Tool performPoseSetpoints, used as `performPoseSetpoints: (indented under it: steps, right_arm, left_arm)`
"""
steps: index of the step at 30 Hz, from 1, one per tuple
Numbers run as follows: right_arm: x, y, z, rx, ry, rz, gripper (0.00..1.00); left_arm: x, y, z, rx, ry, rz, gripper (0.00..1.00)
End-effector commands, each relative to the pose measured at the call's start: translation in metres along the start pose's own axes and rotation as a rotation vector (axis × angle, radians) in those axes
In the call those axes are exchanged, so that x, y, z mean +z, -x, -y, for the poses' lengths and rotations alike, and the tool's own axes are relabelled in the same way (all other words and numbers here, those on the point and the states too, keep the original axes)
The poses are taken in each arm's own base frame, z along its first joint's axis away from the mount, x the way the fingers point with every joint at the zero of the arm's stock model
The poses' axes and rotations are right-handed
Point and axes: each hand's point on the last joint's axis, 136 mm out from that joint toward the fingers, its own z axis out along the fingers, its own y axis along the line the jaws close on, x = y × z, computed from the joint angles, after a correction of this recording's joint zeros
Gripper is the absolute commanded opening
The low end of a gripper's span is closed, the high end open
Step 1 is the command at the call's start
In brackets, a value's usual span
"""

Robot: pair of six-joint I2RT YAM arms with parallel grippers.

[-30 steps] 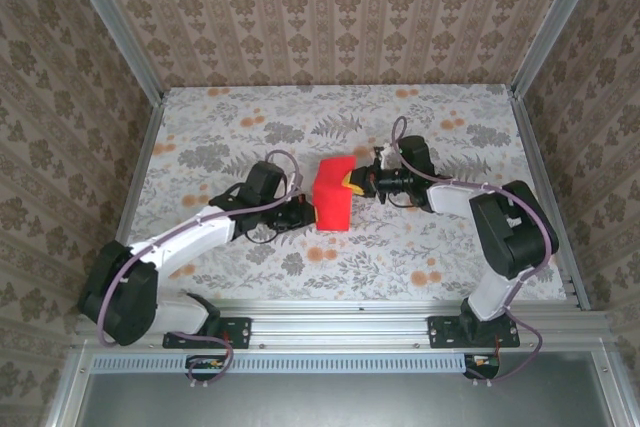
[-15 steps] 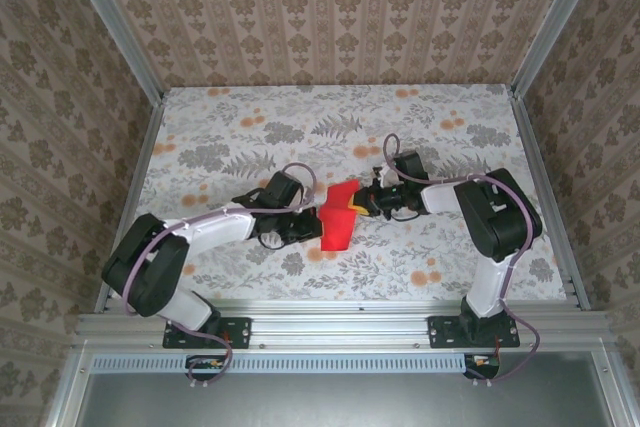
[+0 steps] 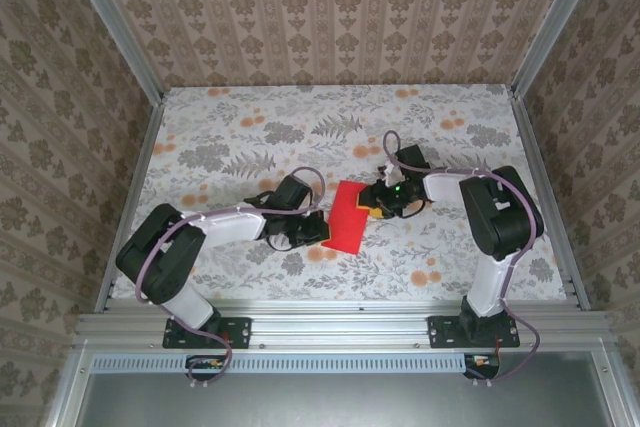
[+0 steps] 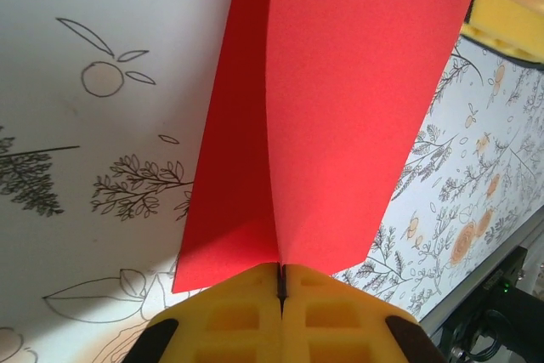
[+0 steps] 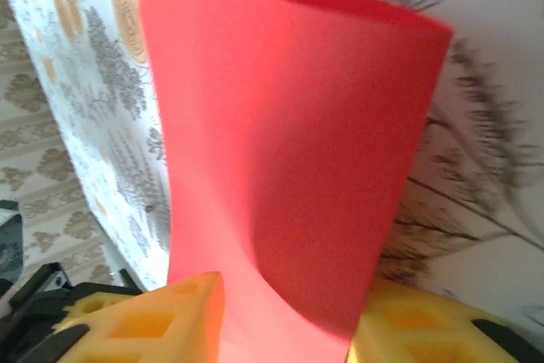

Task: Fold a paper plane with a square sheet of paper (pick it up from the middle)
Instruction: Place the paper at the center of the table.

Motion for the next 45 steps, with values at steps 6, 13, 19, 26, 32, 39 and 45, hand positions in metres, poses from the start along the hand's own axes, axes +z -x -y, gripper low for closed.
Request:
performPoseSetpoints:
  steps: [6, 13, 19, 26, 32, 39, 45]
  right_arm:
    - [-0.043, 0.003, 0.006, -0.077, -0.152, 0.051, 0.48]
    - [-0.031, -0.016, -0.020, -0.104, -0.075, 0.027, 0.43]
    - [-0.013, -0.020, -0.011, -0.108, -0.119, 0.003, 0.27]
    - [-0.002, -0.019, 0.003, -0.147, -0.196, -0.024, 0.22]
    - [0.006, -0.021, 0.013, -0.166, -0.237, -0.048, 0.21]
    - [0.007, -0.023, 0.025, -0.189, -0.293, -0.068, 0.19]
    - [0.007, -0.023, 0.025, -0.197, -0.294, -0.071, 0.18]
  left_arm:
    - [0.005, 0.007, 0.012, -0.013, -0.019, 0.023, 0.02]
    - [0.008, 0.005, 0.015, -0.006, -0.019, 0.012, 0.02]
    - [0.008, 0.005, 0.017, 0.005, -0.018, 0.008, 0.02]
    - [0.009, 0.005, 0.021, 0.010, -0.021, 0.003, 0.02]
    - [0.012, 0.008, 0.027, 0.018, -0.028, -0.006, 0.02]
    - [0.013, 0.012, 0.034, 0.025, -0.039, -0.004, 0.02]
    - [0.020, 0.015, 0.042, 0.031, -0.058, -0.020, 0.02]
